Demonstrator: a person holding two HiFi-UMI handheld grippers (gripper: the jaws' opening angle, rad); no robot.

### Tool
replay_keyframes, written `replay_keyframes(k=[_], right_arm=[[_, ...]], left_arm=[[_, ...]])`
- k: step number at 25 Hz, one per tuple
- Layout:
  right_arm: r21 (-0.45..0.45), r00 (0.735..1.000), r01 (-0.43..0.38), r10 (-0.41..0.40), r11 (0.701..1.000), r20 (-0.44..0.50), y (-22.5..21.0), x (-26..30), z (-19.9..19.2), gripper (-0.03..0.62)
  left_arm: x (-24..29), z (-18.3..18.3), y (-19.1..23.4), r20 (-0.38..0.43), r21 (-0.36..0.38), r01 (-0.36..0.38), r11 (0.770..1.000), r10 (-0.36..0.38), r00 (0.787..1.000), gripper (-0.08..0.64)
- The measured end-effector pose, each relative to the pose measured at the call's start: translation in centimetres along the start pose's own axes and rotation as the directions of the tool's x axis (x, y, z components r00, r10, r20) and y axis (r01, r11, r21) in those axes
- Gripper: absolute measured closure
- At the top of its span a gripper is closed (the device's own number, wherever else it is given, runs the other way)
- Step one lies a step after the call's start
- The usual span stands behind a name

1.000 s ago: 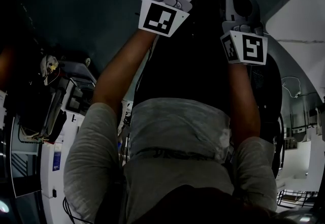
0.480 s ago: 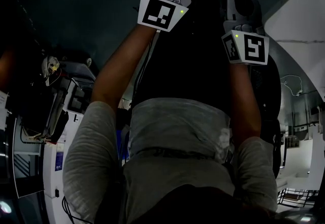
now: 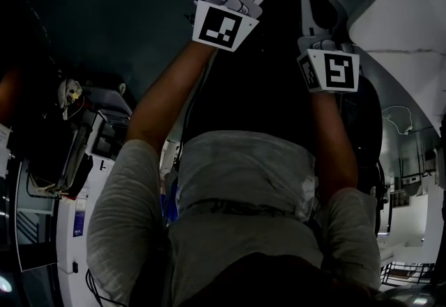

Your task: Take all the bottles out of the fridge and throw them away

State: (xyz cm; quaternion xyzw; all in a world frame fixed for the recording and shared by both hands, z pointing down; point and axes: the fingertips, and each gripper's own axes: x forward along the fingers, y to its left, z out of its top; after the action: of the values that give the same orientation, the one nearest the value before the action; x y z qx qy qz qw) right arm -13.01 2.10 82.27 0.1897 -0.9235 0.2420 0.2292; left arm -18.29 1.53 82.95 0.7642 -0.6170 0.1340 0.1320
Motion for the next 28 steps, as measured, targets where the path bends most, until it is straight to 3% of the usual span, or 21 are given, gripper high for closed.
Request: replay_keyframes(k=[4, 8, 12, 18, 24, 28], right_arm=[[-0.080, 0.998, -0.069, 0.070, 0.994, 0.006, 2.0, -0.9, 0.6, 0.583], [-0.089, 0.996, -0.094, 0.094, 0.992, 0.001, 3.6, -1.7, 1.8, 0.583], [-0.083, 0.996, -0.086, 0.088, 0.993, 0.012, 4.6, -2.8, 3.9, 0.583], [-0.148, 0.995, -0.078, 0.085, 0.986, 0.044, 5.4, -4.5, 7.8, 0.583], [-0.145, 0.997, -0.032, 0.041, 0.989, 0.058, 5.8, -6.3, 12.3, 0.583], [-0.156, 0.995, -0.009, 0.025, 0.988, 0.098, 5.9, -7.1, 15.4, 0.583]], left_arm=[[-0.9, 1.9, -0.4, 0.012, -0.008, -0.006, 1.000, 0.006, 1.000, 0.397], [-2.2, 4.2, -0.3, 0.028, -0.023, -0.029, 0.999, 0.030, 0.999, 0.397], [-3.5, 6.7, -0.2, 0.047, -0.046, -0.056, 0.997, 0.059, 0.997, 0.397], [-5.7, 10.9, 0.6, 0.073, -0.096, -0.102, 0.990, 0.109, 0.991, 0.397], [-7.6, 15.7, 0.9, 0.105, -0.053, -0.106, 0.993, 0.111, 0.988, 0.397], [-8.6, 18.5, 1.0, 0.126, -0.080, -0.100, 0.992, 0.109, 0.986, 0.399]])
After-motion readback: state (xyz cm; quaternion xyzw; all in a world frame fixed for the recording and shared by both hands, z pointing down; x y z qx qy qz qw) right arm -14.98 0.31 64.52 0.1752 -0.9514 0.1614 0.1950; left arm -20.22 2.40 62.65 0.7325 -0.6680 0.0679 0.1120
